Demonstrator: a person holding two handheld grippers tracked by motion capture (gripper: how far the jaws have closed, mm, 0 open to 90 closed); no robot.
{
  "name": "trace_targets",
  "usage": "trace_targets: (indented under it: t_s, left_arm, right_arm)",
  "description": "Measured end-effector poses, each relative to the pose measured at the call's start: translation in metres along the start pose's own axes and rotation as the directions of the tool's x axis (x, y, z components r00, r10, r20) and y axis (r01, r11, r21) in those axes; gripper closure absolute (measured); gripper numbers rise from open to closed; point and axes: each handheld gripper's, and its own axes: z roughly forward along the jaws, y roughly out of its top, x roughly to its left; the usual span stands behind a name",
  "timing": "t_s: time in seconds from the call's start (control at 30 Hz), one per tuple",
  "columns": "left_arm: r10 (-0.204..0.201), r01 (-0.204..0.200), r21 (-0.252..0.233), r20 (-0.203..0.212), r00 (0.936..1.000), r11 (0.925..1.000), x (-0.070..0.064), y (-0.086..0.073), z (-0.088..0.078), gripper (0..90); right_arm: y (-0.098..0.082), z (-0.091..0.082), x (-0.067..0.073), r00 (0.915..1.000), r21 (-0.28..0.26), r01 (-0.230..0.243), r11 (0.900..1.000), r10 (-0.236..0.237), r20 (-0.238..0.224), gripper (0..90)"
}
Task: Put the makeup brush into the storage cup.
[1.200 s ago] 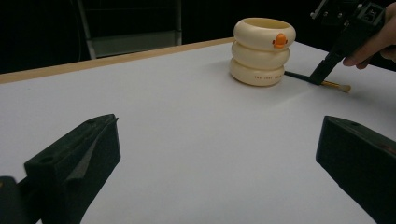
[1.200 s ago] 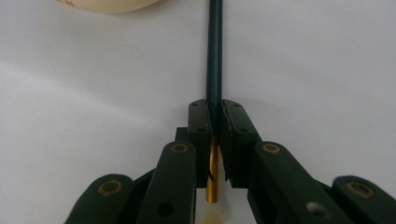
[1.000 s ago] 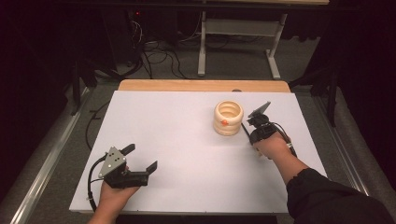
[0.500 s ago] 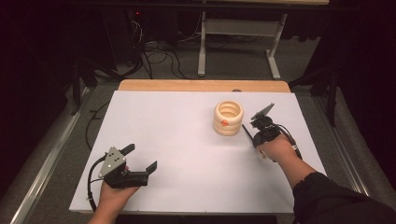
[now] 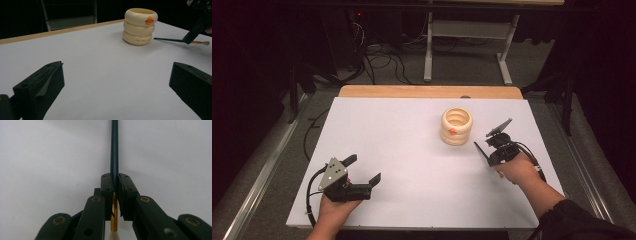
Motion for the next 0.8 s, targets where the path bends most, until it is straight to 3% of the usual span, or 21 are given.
trace_targets:
  t_s: [0.27, 0.5, 0.8]
  left_arm:
    - [0.003, -0.003, 0.003, 0.000, 1.0000, 1.0000, -0.001, 0.000, 0.001, 0.6]
    - [0.008, -0.008, 0.006, 0.000, 1.0000, 1.0000, -0.001, 0.000, 0.000, 0.6]
    - [0.013, -0.013, 0.015, -0.001, 0.9999, 0.9998, -0.001, -0.001, 0.002, 0.6]
  right_arm:
    - [-0.014, -0.010, 0.006, 0.9998, -0.021, 0.017, 1.000, -0.017, -0.007, 85.5]
    - [-0.021, -0.012, 0.014, 0.9968, -0.034, 0.077, 0.996, -0.078, -0.020, 85.6]
    - [-0.024, -0.019, 0.014, 0.9903, -0.047, 0.136, 0.990, -0.137, -0.021, 85.7]
